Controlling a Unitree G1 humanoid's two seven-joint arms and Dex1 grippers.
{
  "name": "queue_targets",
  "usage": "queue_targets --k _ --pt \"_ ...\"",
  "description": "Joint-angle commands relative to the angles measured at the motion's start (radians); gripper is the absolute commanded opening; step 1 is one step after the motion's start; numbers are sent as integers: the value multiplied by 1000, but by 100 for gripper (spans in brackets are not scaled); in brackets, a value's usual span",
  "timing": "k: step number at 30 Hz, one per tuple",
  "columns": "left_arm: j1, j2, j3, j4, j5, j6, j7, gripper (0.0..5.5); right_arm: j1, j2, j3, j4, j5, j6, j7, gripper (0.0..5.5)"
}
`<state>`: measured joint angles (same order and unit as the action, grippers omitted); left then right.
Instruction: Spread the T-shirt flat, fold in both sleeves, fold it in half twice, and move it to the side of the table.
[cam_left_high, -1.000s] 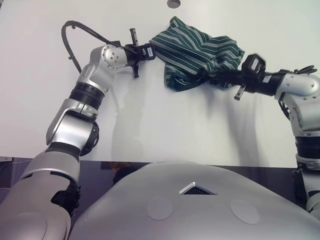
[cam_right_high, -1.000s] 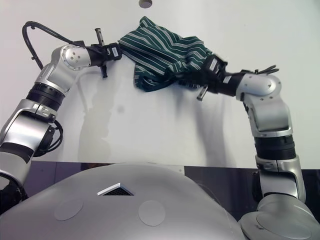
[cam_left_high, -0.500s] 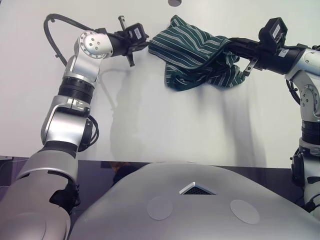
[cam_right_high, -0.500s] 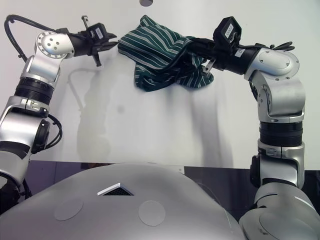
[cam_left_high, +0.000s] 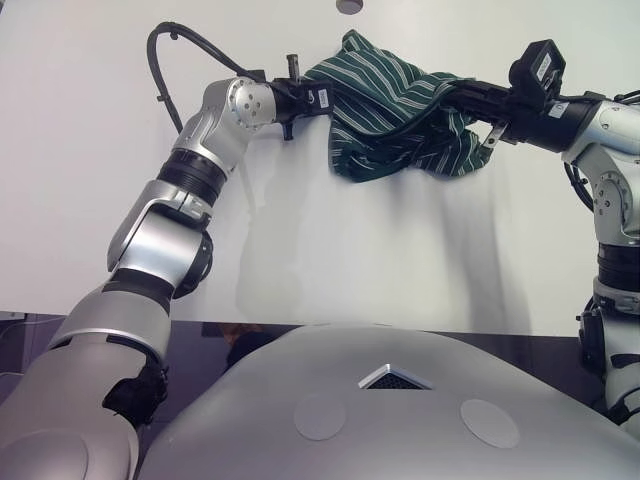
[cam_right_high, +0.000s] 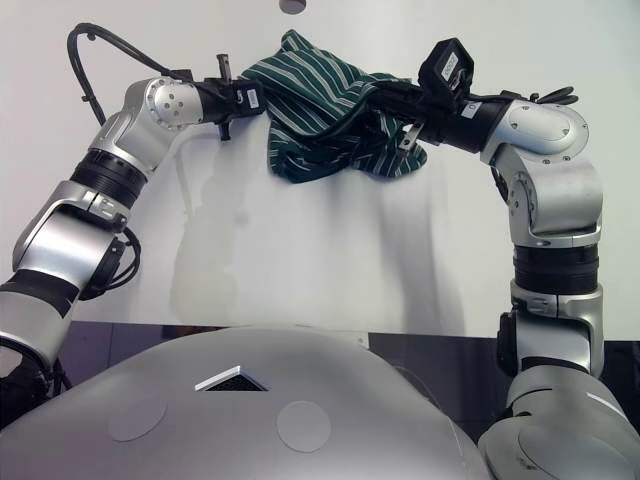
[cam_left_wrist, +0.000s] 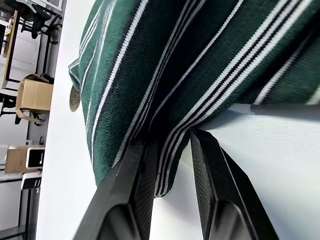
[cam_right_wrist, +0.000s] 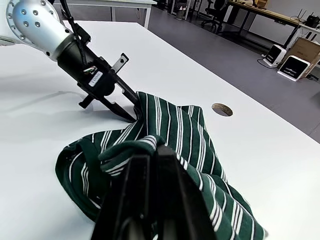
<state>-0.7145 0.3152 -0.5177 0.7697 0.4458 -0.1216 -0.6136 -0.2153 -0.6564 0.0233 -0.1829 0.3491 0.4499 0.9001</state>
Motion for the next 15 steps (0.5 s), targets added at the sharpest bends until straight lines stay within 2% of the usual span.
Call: queue_targets --k 1,4,9,13,15 --pt "28 -6 -30 59 57 -23 74 46 14 8 -2 -25 3 14 -21 0" --pt "44 -10 -26 68 77 -70 175 4 2 14 -13 -20 11 13 -32 0" --pt "78 -4 24 57 43 -125 261 4 -48 46 -108 -34 125 60 -51 0" --pt "97 28 142 -11 -68 -126 248 4 -86 58 -217 -71 308 153 -52 0" --pt "118 6 243 -148 -257 -41 114 4 -105 61 -263 -81 391 198 -69 0"
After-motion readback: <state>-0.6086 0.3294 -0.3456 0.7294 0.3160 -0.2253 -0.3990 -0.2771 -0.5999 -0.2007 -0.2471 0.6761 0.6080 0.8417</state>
